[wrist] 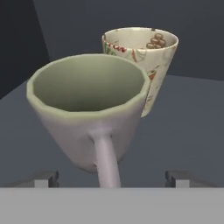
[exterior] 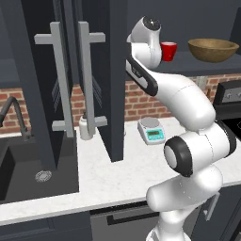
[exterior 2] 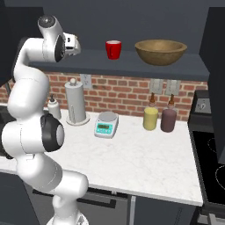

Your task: Gather all objects into one cabinet and sort the glasses and bowls to opposite sides.

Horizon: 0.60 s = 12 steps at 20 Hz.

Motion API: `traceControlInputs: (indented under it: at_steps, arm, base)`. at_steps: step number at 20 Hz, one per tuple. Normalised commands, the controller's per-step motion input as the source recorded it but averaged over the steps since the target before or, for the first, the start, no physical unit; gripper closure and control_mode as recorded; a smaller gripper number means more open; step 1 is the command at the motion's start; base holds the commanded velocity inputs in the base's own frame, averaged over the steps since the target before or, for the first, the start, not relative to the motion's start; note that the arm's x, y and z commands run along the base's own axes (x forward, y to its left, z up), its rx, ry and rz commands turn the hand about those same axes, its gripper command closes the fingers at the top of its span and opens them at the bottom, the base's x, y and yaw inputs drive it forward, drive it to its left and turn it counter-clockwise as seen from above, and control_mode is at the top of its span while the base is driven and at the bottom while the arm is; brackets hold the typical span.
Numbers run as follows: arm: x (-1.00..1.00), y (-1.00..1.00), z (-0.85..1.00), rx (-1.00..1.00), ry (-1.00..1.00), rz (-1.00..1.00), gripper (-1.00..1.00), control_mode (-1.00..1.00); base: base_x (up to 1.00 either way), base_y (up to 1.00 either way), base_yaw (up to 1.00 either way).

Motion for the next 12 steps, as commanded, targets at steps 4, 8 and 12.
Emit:
traceControlInputs:
  at_steps: [4, 8, 12]
  arm:
    - [0.00, -0.01, 0.00, 0.00, 0.00, 0.00, -1.00, -1.00]
    - [-0.18, -0.22, 0.00, 0.00, 0.00, -0.02, -1.00, -1.00]
    - [-0.42, -0.37, 0.00, 0.00, -0.02, -0.07, -1.00, -1.00]
  base:
    - [0.00, 0.00, 0.00]
    - [0.00, 0.00, 0.00]
    - [0.00, 0.00, 0.00]
